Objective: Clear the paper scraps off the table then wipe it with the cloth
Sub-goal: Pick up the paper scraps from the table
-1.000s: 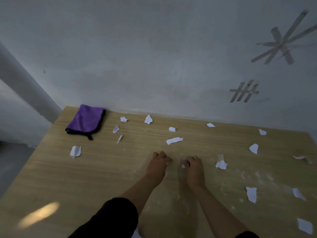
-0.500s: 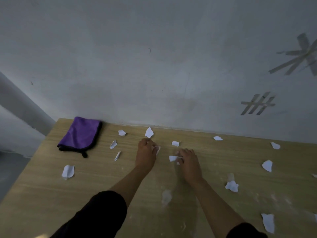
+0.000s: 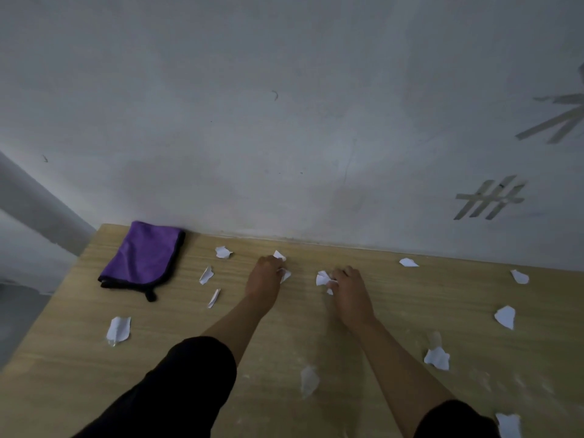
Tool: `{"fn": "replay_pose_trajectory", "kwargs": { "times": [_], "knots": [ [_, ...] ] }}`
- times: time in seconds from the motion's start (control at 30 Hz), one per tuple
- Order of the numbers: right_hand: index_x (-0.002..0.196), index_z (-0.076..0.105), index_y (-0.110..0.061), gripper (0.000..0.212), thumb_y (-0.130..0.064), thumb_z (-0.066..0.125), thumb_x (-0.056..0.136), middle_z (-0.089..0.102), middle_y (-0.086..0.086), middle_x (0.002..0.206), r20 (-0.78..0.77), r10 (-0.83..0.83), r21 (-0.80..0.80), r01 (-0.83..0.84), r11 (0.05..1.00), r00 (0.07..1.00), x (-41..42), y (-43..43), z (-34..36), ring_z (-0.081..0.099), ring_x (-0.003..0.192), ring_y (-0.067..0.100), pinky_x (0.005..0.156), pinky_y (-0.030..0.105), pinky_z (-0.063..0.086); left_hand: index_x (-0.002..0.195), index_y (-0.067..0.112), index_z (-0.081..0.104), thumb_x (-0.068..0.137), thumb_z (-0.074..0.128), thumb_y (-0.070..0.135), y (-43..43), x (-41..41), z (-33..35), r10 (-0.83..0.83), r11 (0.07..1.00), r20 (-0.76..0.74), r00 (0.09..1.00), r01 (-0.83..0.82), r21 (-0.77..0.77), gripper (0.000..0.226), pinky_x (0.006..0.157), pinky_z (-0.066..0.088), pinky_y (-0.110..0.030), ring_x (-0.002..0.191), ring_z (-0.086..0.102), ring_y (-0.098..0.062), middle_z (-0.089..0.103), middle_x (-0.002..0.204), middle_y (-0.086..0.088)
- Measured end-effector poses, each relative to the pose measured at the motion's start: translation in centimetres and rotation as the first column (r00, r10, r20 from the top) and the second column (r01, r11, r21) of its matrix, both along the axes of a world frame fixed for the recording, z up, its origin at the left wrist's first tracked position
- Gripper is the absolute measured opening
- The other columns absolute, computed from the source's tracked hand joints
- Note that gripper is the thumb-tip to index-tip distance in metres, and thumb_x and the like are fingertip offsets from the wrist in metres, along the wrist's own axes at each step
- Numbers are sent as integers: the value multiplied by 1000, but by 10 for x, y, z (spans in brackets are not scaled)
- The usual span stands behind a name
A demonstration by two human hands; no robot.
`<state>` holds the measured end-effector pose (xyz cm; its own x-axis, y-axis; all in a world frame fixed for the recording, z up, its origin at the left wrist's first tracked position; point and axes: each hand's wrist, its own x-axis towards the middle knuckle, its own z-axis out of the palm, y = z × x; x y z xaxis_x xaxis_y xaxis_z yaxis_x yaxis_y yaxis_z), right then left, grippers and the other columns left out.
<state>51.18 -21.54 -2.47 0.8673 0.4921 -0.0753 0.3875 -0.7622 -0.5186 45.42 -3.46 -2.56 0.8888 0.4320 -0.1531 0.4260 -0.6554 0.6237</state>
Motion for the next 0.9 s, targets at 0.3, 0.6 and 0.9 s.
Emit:
{"fn": "replay_pose_trajectory", "kwargs": {
  "times": [0.3, 0.6, 0.9],
  "knots": [
    [108, 61, -4, 21, -12, 52, 90, 55, 11, 112, -56, -35, -9, 34, 999, 998, -37, -5, 12, 45, 111, 25, 87, 34, 39, 107, 13, 59, 86, 52, 5, -28, -49, 14, 186, 969, 121, 975, -162, -185, 23, 69, 47, -27, 83, 63, -21, 69, 97, -10],
    [91, 62, -1, 17, -10, 48, 93, 54, 11, 100, -88, 19, 145, -6, 989, 996, -115, -37, 19, 48, 95, 24, 72, 23, 27, 83, 14, 68, 78, 64, 13, -80, -142, 26, 189, 972, 155, 970, -162, -170, 6, 69, 46, -21, 77, 61, -15, 68, 83, -2],
    [76, 55, -19, 23, -13, 45, 95, 42, -6, 82, -207, 112, 218, -66, 974, 972, -245, -74, 18, 40, 74, 10, 63, 20, 26, 93, 11, 66, 82, 63, 19, -129, -258, 31, 193, 970, 101, 976, -175, -170, 14, 70, 41, -22, 80, 61, -15, 67, 88, -5]
  ]
}}
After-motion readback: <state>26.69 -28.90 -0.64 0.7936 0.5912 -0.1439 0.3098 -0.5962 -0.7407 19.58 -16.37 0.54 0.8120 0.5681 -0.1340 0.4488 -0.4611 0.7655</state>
